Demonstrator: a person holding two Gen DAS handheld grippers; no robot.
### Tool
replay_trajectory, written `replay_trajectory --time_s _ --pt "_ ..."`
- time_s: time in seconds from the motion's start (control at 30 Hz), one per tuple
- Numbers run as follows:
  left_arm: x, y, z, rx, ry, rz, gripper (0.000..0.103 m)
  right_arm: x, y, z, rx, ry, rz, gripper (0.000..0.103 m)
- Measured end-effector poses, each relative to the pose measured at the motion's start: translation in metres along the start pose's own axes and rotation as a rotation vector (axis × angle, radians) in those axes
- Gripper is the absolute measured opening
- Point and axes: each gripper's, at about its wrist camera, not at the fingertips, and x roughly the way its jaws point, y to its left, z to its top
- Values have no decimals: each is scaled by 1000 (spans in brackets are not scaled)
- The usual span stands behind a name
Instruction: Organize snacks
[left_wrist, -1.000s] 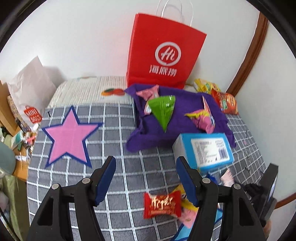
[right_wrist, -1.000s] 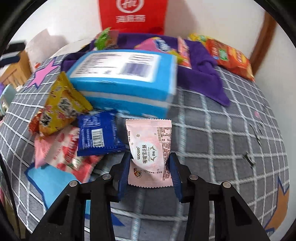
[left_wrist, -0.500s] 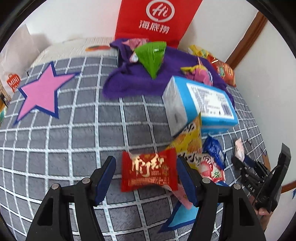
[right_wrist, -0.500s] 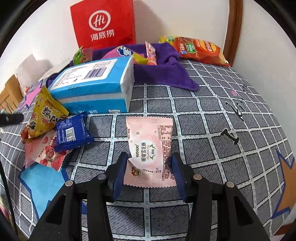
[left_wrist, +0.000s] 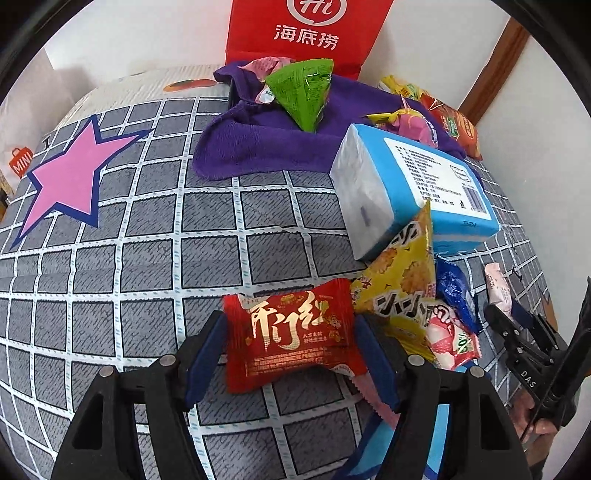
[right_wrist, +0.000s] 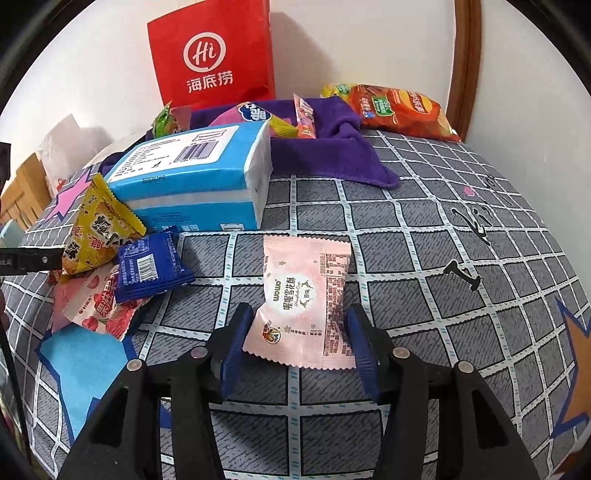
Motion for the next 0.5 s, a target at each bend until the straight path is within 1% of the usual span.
replay_trajectory --time_s 0.13,0.27,0.3,0.37,0.5 --pt "2 -5 2 31 -4 34 69 0 1 0 -5 -1 -5 54" --pt "6 -8 6 50 -11 67 64 1 1 1 -5 -2 -2 55" --pt "6 -9 7 56 -14 68 61 1 0 1 -3 -2 0 55" --pt "6 -8 8 61 -17 65 59 1 -1 1 0 -3 4 55" --pt "5 2 12 64 -6 25 53 1 -1 1 5 -3 7 55"
